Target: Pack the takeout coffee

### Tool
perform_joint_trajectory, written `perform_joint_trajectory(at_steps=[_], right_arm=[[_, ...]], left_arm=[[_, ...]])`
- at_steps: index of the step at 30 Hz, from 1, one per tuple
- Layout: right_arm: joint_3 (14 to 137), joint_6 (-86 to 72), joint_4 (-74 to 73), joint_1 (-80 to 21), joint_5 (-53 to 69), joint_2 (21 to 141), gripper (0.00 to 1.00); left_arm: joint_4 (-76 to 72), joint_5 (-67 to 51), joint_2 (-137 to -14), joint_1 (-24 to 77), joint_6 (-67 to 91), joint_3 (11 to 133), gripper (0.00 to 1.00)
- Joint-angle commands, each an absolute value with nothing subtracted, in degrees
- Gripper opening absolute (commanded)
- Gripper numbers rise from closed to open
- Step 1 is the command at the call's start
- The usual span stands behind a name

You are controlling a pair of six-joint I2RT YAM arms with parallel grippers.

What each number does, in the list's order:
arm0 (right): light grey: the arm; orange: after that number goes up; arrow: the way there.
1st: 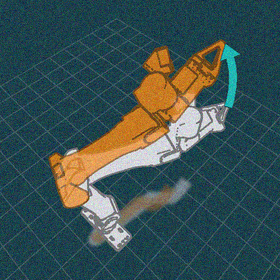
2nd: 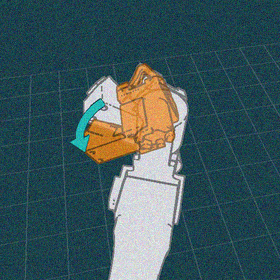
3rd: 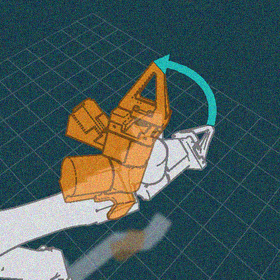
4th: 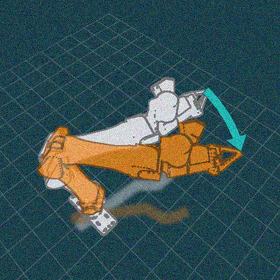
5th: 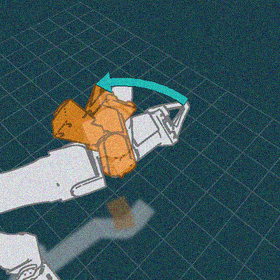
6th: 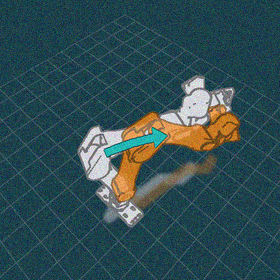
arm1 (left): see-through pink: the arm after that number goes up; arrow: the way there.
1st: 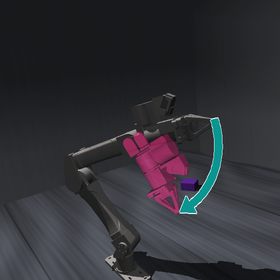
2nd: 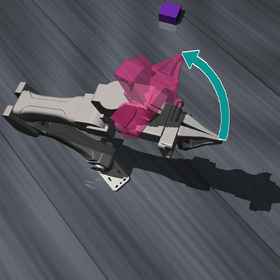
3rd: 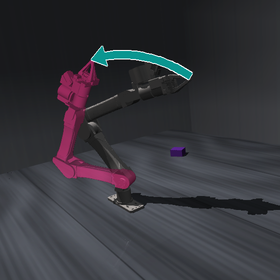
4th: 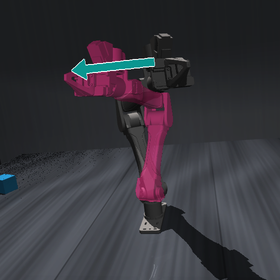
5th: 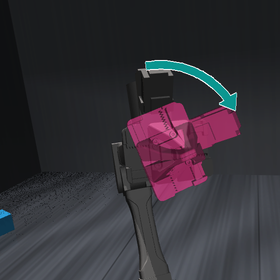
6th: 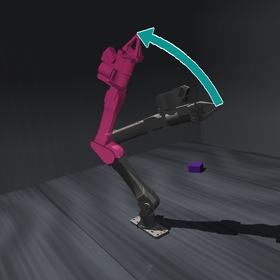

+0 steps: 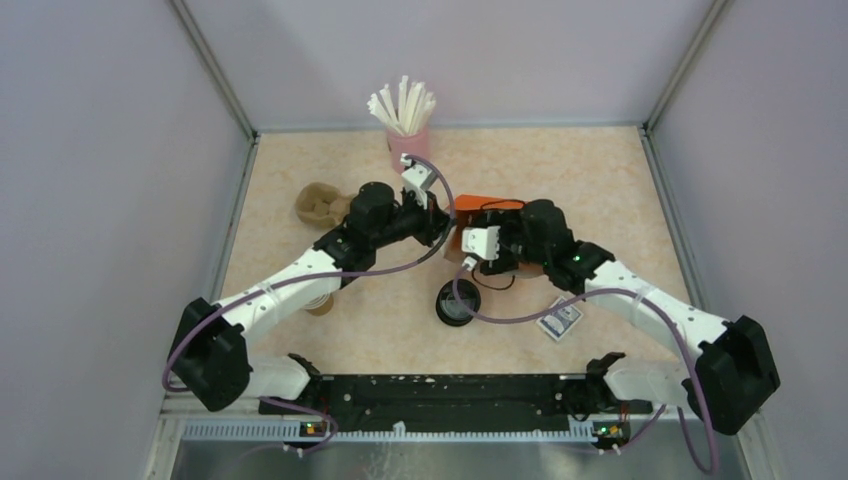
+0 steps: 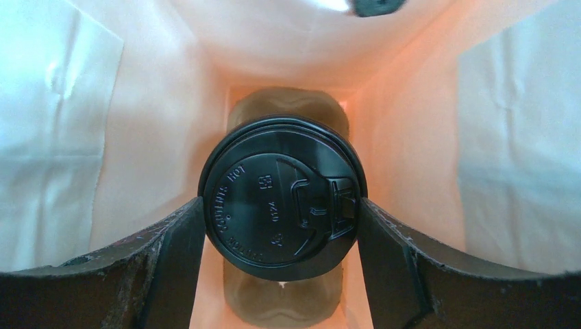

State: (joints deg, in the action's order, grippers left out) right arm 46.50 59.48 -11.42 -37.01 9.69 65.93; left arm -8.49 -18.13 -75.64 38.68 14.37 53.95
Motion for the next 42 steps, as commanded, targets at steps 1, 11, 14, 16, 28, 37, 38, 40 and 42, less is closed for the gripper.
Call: perform_joint_trajectory(at_steps=[1,11,14,16,28,37,38,40,42], right_arm=[[47.27,61.48,-7.35,-37.44,12.05,68.85,0.63],[48.29,66.07,-5.44,-37.79,8.57,70.60,0.61],[47.99,67.17,-6.90,-37.79,8.34,70.19,0.61],[48.49,67.12,-7.59,-37.79,9.11,69.93,0.61],[47.25,65.69,-16.69,-37.88,2.82,60.88,0.62],[46.60,63.52,-20.30,-38.06,0.89,58.35,0.64],[46.29,63.98,-21.06,-37.89,0.42,57.70,0.64],[46.19,64.11,-22.18,-37.25,0.57,57.11,0.64],[45.31,64.05,-21.46,-37.18,0.51,56.72,0.64]], left_arm=[[-9.38,-18.26,-73.39,38.77,12.31,53.84,0.00],[-9.76,-19.91,-74.24,38.73,14.76,54.13,0.00],[-9.32,-19.36,-74.35,38.67,14.37,54.66,0.00],[-8.45,-19.08,-74.45,38.62,14.25,55.48,0.00],[-5.91,-13.30,-75.22,38.59,13.83,57.33,0.00],[-3.44,-11.55,-75.06,38.64,14.32,59.76,0.00],[-3.43,-11.85,-74.92,38.73,14.39,59.79,0.00],[-3.84,-12.94,-74.57,38.68,14.55,59.61,0.00],[-4.04,-13.85,-74.68,38.67,14.67,59.48,0.00]])
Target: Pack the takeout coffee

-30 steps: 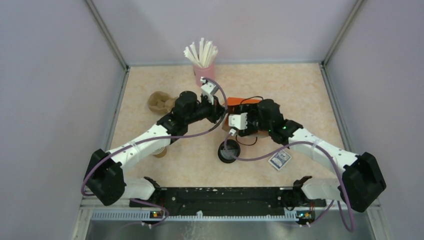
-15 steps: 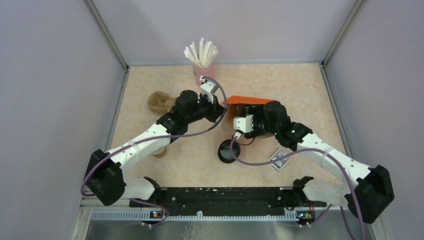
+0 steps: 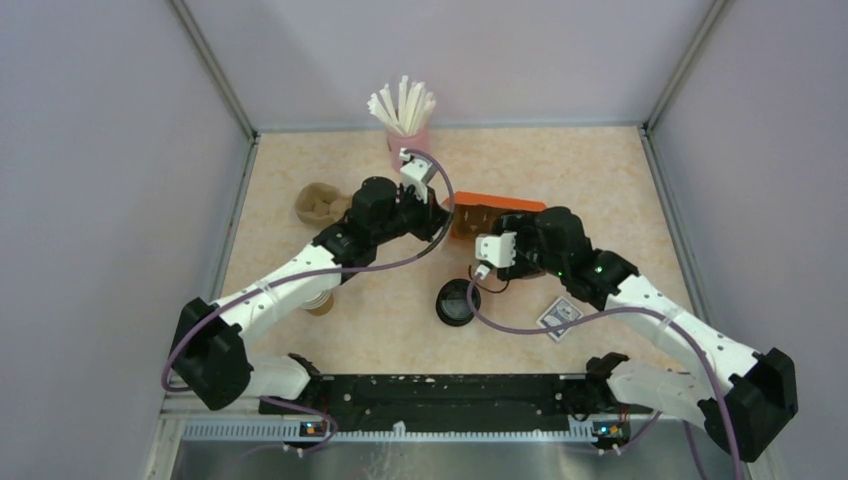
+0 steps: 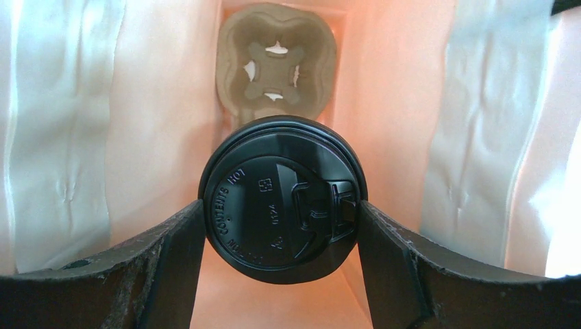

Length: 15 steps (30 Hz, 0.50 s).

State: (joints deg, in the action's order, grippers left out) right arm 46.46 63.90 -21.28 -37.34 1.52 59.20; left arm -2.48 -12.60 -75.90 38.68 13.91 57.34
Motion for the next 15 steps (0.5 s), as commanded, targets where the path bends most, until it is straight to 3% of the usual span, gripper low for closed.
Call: perform_joint_trajectory(at_steps=[1,6,15], right_arm=[[44.78,64.20,-21.04,-37.15,0.84,56.69,0.64],[44.99,63.11,-18.28,-37.22,2.82,58.15,0.64],[63.44,49.29,-24.43,-39.30,11.88,59.72,0.63]], left_arm=[[-3.90,-14.12,-74.80,38.72,14.74,59.50,0.00],[-4.21,-14.65,-74.29,38.70,14.94,58.02,0.00],[-0.46,-11.64,-76.28,38.69,16.63,62.33,0.00]])
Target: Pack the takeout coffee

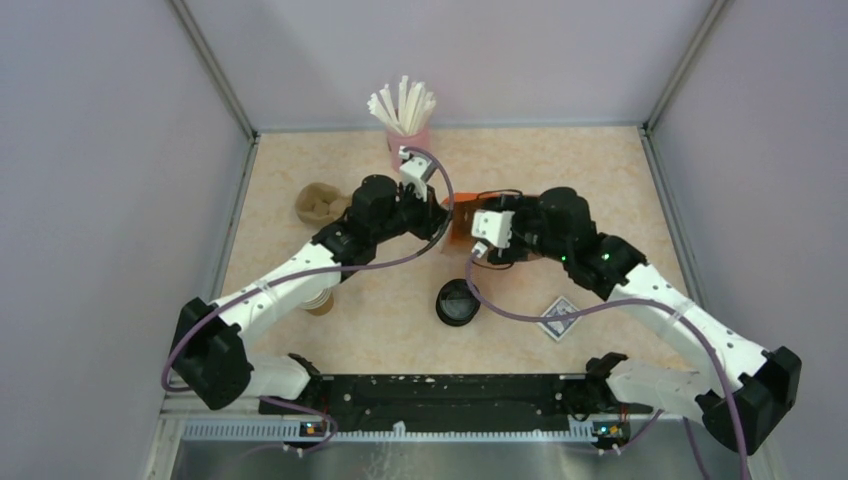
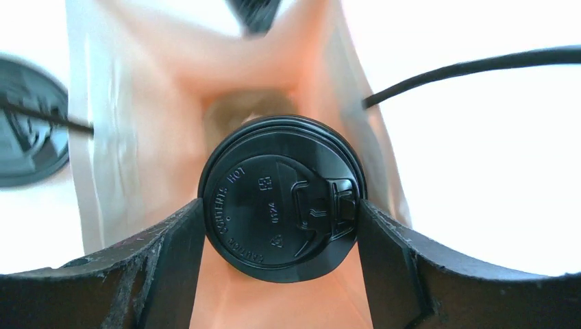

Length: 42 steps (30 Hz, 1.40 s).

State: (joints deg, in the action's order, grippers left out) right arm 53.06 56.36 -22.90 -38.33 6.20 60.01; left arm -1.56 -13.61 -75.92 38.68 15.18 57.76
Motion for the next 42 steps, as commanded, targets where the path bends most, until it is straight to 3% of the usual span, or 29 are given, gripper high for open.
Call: perform_joint_trajectory(at_steps=[1,9,16,20,23,30,37,42], right_arm=[[65.05,48.33,-26.11,-39.31,12.10,59.32,0.63],[76.55,41.99,-38.19,-39.32,15.60,56.23,0.64],[86.19,30.92,-39.03,-39.27,16.28,54.91,0.64],[87.83,26.20,-36.65,-39.30,7.88,53.09,0.67],[91.48,22.82,-36.97,-39.25,-5.53,54.48,0.69],[104.93,16.87,-48.75,-37.90,-24.63,64.79,0.69],[111.32,2.63,-58.91,-23.55,-16.19,73.26,0.68],[103.32,-1.92,-64.90,-17.36,-9.64,77.88,0.67]], left_arm=[[0.63,-11.03,-76.95,38.61,16.77,63.50,0.00],[9.80,-8.71,-82.93,38.34,16.87,73.73,0.00],[15.10,-7.52,-86.51,36.72,16.88,79.62,0.00],[15.39,-7.09,-86.91,35.45,16.88,80.18,0.00],[15.96,-7.21,-87.40,34.56,16.64,80.91,0.00],[16.55,-6.89,-87.73,33.71,15.78,82.29,0.00],[17.55,-6.35,-86.58,33.39,15.64,82.25,0.00],[17.81,-5.70,-85.22,33.09,15.18,82.77,0.00]])
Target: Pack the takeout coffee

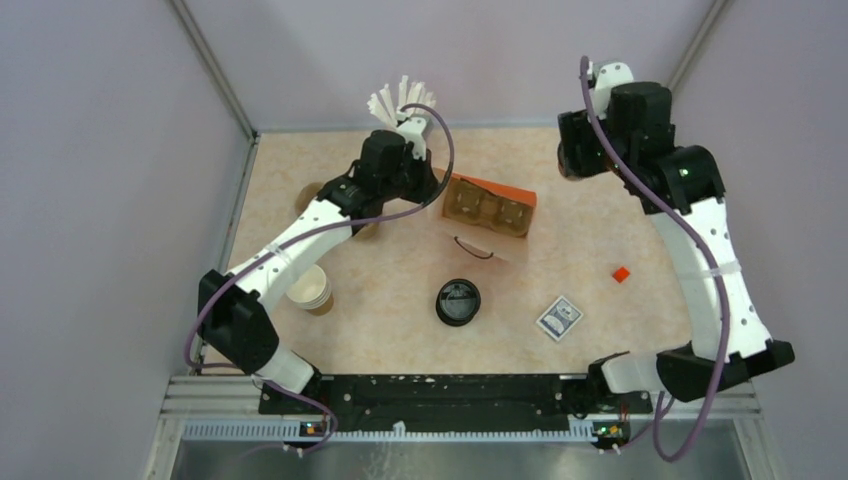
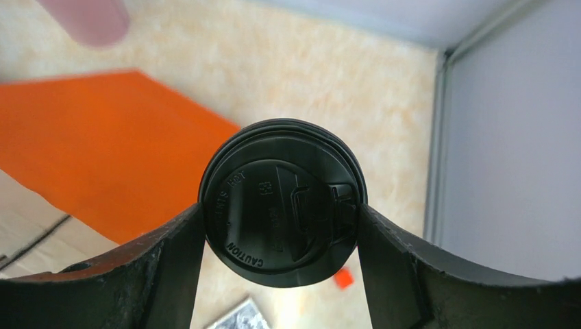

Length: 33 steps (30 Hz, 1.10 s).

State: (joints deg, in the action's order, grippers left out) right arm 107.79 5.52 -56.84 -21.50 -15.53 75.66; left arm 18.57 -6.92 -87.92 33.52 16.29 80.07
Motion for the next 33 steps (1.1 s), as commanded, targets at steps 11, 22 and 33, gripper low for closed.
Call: perform_joint_trajectory(at_steps=[11,22,33], right_arm=[[72.36,-5.67,-51.80,-4.08,2.66,76.11,0.67],[61.87,-7.21,-42.18,-3.78,-4.59,74.29,0.71],[62.23,-10.57,-47.47,-3.79,-4.05,75.19,0.93]], left_arm=[[17.84,-4.87,-83.58,32.62,14.61,82.47,0.00],[17.39,-5.75,-83.41,32.66,15.12,82.20,0.00],[17.57,-5.42,-82.08,32.68,14.86,81.42,0.00]])
